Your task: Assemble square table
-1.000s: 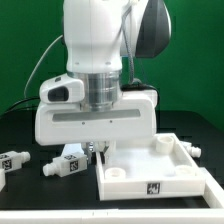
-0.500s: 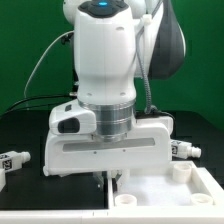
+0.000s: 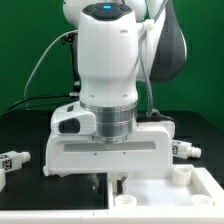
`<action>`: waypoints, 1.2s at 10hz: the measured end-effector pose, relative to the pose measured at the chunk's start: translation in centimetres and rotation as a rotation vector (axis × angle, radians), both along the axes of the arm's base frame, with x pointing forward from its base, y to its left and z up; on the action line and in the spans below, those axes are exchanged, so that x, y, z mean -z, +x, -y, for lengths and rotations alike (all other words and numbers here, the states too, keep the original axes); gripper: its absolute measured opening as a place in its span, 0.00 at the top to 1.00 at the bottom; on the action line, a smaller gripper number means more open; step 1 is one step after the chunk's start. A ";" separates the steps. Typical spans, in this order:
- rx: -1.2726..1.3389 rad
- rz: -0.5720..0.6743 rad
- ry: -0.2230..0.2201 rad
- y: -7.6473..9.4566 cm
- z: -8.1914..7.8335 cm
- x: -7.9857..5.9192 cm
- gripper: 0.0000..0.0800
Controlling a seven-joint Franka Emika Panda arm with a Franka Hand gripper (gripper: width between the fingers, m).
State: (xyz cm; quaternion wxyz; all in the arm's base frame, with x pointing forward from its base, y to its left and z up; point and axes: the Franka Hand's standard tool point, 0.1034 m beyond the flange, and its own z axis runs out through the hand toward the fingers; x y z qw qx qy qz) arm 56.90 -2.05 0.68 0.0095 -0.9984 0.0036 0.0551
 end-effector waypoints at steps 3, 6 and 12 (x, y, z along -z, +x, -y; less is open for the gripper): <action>0.006 -0.091 0.007 -2.2 -0.8 -3.3 0.30; 0.000 -0.178 0.007 -3.7 -2.2 -4.9 0.20; -0.129 -0.500 0.058 -8.0 -5.4 -5.7 0.19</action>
Offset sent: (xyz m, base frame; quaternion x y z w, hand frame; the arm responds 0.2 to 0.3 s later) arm -0.0527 0.0079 0.0587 -0.0172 -0.1348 0.0203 0.9905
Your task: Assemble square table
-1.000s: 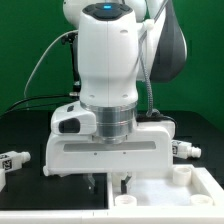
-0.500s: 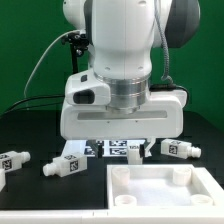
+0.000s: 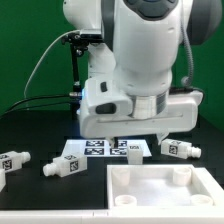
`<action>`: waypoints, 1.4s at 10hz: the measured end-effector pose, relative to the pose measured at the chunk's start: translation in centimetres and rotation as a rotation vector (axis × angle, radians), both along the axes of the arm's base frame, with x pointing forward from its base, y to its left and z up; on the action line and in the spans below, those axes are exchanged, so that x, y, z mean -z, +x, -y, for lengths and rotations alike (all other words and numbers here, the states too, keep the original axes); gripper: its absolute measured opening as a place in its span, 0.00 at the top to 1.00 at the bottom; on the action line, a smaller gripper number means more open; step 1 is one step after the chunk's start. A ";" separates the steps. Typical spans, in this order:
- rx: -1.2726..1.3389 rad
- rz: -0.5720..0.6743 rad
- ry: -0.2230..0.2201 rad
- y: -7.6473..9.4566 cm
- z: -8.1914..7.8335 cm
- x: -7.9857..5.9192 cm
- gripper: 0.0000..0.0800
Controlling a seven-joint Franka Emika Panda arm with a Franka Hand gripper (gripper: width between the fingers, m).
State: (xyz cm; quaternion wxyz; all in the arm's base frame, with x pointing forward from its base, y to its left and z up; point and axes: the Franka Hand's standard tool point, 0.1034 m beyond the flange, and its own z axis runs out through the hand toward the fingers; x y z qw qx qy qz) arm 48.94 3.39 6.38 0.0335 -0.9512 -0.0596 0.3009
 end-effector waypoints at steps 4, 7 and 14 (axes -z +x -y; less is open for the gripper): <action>-0.016 -0.300 -0.001 -1.5 -0.4 0.3 0.19; -0.057 -0.408 -0.053 -3.3 -1.9 1.7 0.19; 0.037 -0.419 -0.136 -6.7 -1.3 3.7 0.19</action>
Offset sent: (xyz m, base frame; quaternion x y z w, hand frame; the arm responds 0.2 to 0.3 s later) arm 0.0000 0.0000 0.0000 0.0000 -0.1938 0.0000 0.9810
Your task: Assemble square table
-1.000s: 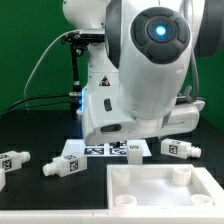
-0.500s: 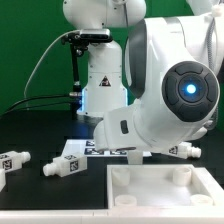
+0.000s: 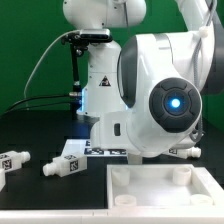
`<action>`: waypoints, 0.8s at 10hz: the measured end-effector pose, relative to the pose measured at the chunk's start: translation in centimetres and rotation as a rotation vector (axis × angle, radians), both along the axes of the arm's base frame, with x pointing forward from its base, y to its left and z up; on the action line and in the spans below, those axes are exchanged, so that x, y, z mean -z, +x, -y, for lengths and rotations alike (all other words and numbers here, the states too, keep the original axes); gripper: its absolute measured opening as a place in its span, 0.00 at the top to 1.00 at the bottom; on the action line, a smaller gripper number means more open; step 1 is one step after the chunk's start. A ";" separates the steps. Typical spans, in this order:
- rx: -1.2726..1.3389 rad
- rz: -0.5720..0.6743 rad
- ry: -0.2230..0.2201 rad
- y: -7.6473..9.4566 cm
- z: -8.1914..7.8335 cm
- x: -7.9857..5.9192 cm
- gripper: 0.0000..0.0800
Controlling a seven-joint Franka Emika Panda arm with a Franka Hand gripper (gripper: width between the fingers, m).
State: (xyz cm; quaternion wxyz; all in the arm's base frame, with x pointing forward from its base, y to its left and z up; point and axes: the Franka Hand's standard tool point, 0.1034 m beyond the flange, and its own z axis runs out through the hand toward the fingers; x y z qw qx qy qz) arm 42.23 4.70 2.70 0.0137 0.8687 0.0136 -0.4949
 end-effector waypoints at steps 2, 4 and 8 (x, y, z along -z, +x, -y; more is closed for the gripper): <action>0.012 -0.003 -0.020 -0.3 0.0 0.3 0.19; 0.037 -0.021 -0.068 -1.7 0.1 1.5 0.19; 0.036 -0.004 -0.063 -1.9 0.1 2.1 0.22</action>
Offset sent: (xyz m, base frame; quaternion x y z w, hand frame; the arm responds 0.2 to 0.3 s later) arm -0.0221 -0.0061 -0.0248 -0.0014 -0.0160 0.0870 0.9961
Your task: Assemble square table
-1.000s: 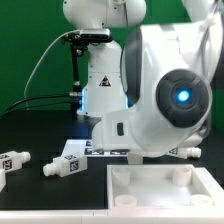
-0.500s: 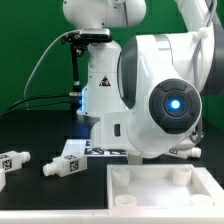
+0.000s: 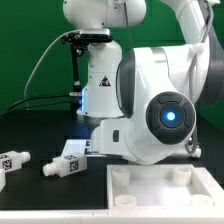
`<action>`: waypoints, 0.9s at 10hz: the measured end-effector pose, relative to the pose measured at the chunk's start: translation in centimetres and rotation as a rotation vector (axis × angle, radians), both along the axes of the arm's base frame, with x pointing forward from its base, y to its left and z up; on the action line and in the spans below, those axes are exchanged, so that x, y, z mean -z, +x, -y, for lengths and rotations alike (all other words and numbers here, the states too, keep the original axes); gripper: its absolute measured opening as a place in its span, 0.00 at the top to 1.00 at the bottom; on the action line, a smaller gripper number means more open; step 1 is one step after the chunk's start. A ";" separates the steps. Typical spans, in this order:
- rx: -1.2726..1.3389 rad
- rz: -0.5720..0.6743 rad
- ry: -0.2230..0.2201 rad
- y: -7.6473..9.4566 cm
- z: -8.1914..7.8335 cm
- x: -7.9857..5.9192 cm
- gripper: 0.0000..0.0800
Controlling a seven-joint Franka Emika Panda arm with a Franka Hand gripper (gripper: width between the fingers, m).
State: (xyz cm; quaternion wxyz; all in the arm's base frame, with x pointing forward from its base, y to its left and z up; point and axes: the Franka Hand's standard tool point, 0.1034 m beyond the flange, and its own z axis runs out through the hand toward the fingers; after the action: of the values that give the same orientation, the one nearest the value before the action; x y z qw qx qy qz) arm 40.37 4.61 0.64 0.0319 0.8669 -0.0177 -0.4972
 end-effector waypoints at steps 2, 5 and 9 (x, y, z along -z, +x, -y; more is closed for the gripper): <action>0.000 -0.001 0.001 0.0 0.0 0.0 0.64; -0.009 0.010 0.013 0.9 -0.2 -1.1 0.64; -0.071 0.278 0.113 8.4 -1.1 -7.3 0.64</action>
Offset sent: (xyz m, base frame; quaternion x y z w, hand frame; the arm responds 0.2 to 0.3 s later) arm 0.0000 0.0000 0.0000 0.0000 0.0650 0.0000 0.9979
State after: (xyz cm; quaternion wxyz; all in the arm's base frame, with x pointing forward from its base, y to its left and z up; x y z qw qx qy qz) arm 48.74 5.68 7.98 -0.0021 0.9278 0.0368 -0.3713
